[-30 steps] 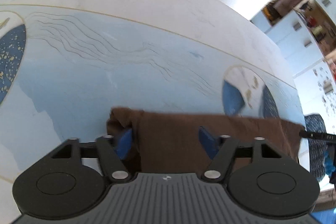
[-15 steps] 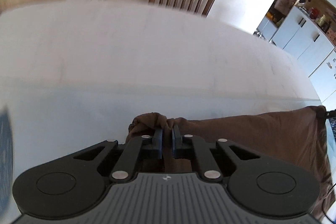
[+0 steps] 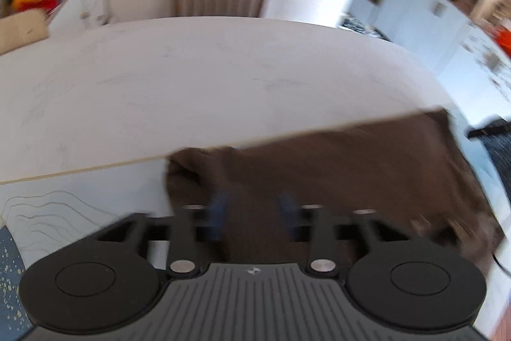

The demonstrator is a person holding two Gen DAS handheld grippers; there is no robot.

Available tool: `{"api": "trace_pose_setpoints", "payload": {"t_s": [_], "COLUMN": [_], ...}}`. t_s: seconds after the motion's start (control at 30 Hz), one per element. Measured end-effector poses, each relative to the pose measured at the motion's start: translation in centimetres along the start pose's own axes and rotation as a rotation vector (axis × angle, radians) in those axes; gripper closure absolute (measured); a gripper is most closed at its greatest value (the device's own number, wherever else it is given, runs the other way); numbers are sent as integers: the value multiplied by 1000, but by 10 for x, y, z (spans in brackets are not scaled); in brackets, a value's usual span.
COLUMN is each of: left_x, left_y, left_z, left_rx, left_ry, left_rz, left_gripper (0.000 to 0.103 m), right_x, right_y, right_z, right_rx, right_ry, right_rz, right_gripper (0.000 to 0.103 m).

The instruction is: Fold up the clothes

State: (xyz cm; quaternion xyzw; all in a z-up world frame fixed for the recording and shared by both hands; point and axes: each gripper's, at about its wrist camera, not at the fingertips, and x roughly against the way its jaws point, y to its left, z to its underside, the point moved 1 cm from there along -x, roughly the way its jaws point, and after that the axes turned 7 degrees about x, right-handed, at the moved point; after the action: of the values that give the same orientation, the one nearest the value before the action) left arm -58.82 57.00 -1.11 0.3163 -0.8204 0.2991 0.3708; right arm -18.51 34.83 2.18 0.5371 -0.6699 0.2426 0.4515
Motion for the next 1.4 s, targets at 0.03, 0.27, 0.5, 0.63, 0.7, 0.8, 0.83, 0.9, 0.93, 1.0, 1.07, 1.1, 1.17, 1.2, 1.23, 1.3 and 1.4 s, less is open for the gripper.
{"api": "trace_pose_setpoints", "payload": {"t_s": [0.03,0.27,0.5,0.63,0.7,0.8,0.83,0.9,0.93,1.0,1.07,1.1,1.17,1.2,1.23,1.3,1.4], "left_x": [10,35,8,2,-2,-8,-7,1,7,22,39,47,59,62,61,54,39], "left_y": [-7,-70,-99,-110,-111,-114,-114,-113,-113,-113,-113,-115,-120,-122,-122,-120,-119], "left_z": [7,56,84,96,102,109,111,112,111,111,116,119,131,139,147,163,178], "left_rx": [-27,-285,-346,-394,-405,-431,-433,-420,-414,-408,-409,-411,-421,-425,-427,-417,-420], "left_ry": [-3,80,133,112,101,106,100,75,62,41,27,24,29,38,51,90,122], "left_rz": [16,109,118,76,60,13,7,20,28,52,80,93,122,132,136,138,122], "left_gripper": [28,28,28,31,47,82,87,94,96,97,98,98,98,98,98,98,98], "right_x": [6,38,24,16,11,5,3,-1,5,18,39,49,67,73,79,80,59], "right_y": [7,57,97,114,122,135,139,147,144,140,134,131,125,125,125,123,122], "right_z": [6,51,85,95,100,108,111,116,114,110,109,111,117,123,129,146,165], "right_rx": [40,337,539,621,662,723,743,784,766,740,739,736,738,746,755,759,754], "right_ry": [2,34,86,77,72,64,62,57,49,32,10,2,-10,-10,-10,-6,48], "right_rz": [-14,-107,-128,-96,-81,-57,-49,-32,-47,-78,-108,-123,-150,-161,-171,-164,-154], "right_gripper": [0,0,0,0,0,0,0,0,0,0,0,0,0,0,0,0,0]}}
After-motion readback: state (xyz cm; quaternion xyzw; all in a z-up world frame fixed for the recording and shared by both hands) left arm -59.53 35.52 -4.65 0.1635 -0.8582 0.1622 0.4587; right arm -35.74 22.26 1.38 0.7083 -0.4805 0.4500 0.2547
